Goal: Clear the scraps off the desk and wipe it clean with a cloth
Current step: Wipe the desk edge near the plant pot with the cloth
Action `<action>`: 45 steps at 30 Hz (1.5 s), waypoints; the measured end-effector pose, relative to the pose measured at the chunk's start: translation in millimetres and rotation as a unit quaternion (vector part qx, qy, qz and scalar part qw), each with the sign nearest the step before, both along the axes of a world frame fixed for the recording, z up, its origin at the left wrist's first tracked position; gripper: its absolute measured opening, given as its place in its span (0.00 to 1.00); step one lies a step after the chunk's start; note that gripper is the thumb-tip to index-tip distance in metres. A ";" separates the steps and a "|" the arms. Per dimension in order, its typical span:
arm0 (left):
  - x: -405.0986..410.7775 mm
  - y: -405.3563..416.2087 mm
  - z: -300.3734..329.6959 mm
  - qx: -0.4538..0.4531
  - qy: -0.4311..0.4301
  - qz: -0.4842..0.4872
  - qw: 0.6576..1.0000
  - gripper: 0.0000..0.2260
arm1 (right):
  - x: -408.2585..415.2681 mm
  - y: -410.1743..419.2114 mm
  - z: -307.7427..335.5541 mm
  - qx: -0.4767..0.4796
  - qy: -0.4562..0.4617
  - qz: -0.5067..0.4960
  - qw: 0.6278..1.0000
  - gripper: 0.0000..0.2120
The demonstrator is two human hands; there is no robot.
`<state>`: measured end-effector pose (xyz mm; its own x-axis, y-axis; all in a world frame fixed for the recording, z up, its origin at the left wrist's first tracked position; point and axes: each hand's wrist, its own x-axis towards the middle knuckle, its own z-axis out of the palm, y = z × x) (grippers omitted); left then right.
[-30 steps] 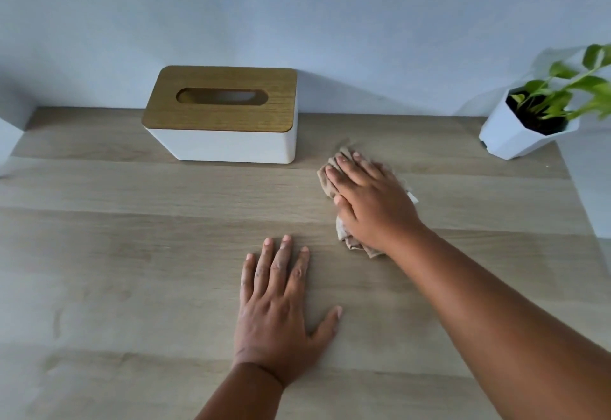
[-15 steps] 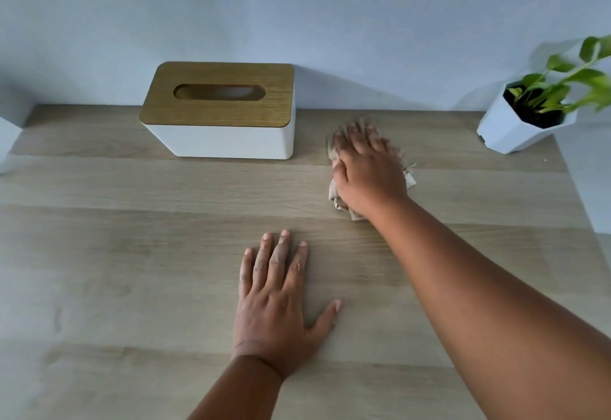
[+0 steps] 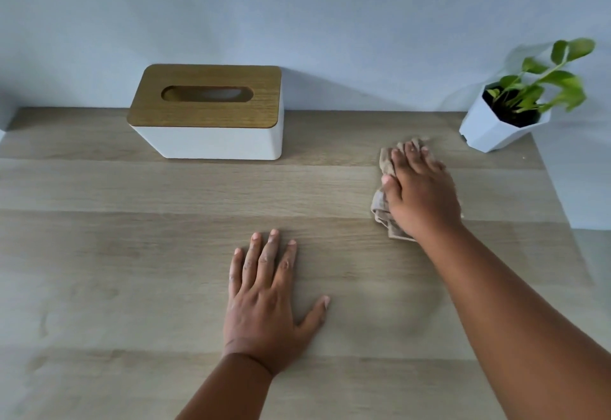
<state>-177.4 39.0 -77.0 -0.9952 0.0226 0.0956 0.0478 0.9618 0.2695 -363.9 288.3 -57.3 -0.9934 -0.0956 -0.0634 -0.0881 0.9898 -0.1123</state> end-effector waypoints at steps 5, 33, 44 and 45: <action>0.5 0.0 2.4 -0.007 -0.009 0.000 1.000 0.42 | -7.8 -37.8 0.8 -0.004 -0.013 -0.030 0.999 0.30; 1.9 2.9 10.9 -0.020 -0.035 -0.008 0.999 0.41 | 96.5 41.3 -1.2 -0.021 -0.010 0.022 1.000 0.32; -6.9 91.8 15.7 0.012 -0.030 -0.104 0.994 0.37 | 178.7 147.4 6.1 0.006 0.002 -0.019 1.000 0.30; -10.1 105.5 15.9 0.007 -0.037 -0.121 0.992 0.38 | 173.1 154.9 7.9 0.012 -0.001 -0.033 0.999 0.31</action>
